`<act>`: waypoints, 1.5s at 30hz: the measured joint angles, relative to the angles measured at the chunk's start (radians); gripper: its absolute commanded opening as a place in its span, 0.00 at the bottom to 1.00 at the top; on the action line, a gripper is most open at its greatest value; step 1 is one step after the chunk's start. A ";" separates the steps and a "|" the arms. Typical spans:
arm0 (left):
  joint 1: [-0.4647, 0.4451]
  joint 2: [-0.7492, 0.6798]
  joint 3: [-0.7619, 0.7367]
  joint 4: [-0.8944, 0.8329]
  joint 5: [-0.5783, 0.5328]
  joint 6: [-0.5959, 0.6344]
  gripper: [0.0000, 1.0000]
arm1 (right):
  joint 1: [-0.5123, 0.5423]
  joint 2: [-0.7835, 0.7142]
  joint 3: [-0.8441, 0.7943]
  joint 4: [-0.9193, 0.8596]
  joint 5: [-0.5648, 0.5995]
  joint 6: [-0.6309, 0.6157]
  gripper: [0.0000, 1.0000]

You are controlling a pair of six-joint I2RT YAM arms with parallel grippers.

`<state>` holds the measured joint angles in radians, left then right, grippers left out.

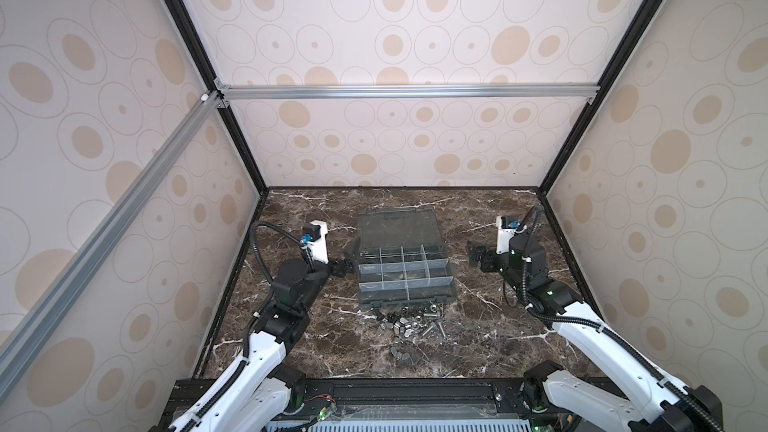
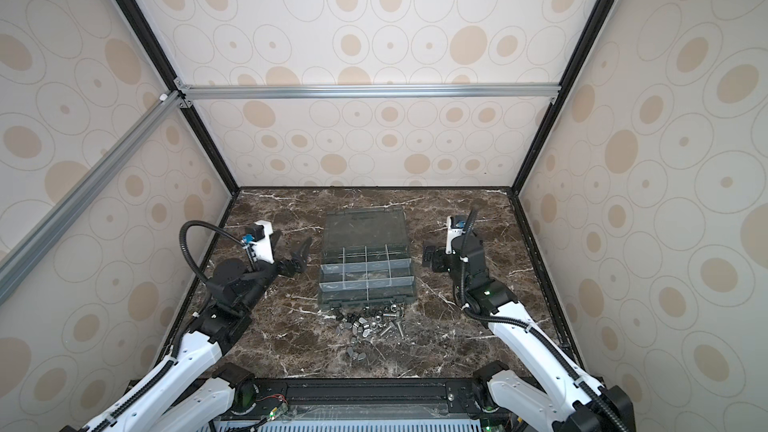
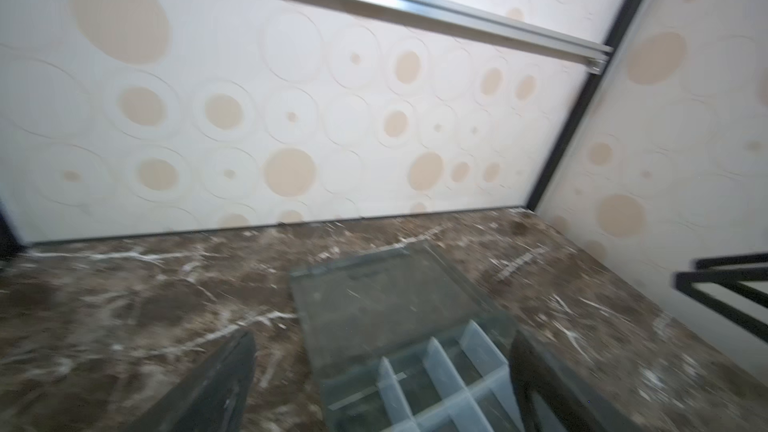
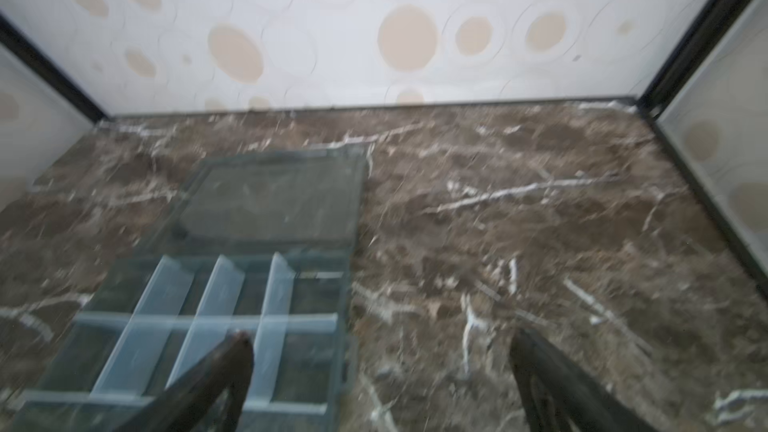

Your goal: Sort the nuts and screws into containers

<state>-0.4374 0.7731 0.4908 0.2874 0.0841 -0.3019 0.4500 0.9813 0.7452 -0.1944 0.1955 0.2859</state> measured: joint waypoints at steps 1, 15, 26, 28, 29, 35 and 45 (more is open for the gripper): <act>-0.046 -0.009 -0.013 -0.037 0.000 -0.025 0.84 | 0.036 0.007 0.007 -0.067 -0.011 0.030 1.00; -0.461 -0.090 -0.245 -0.274 -0.186 -0.356 0.72 | 0.452 0.098 0.005 -0.397 -0.031 0.246 1.00; -0.615 0.104 -0.249 -0.220 -0.240 -0.446 0.71 | 0.518 -0.002 -0.066 -0.422 -0.004 0.373 1.00; -0.636 0.156 -0.240 -0.205 -0.245 -0.452 0.70 | 0.519 -0.037 -0.067 -0.434 0.005 0.385 1.00; -0.647 0.182 -0.234 -0.197 -0.251 -0.456 0.70 | 0.520 -0.056 -0.068 -0.441 0.010 0.389 1.00; -0.671 0.272 -0.191 -0.191 -0.310 -0.517 0.67 | 0.520 -0.131 -0.084 -0.483 0.014 0.404 1.00; -0.671 0.287 -0.149 -0.222 -0.424 -0.630 0.65 | 0.520 -0.153 -0.119 -0.502 0.014 0.424 1.00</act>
<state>-1.1084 1.0599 0.3420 0.0658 -0.3397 -0.9318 0.9695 0.8288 0.6266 -0.6968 0.2092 0.7101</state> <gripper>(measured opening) 0.655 0.997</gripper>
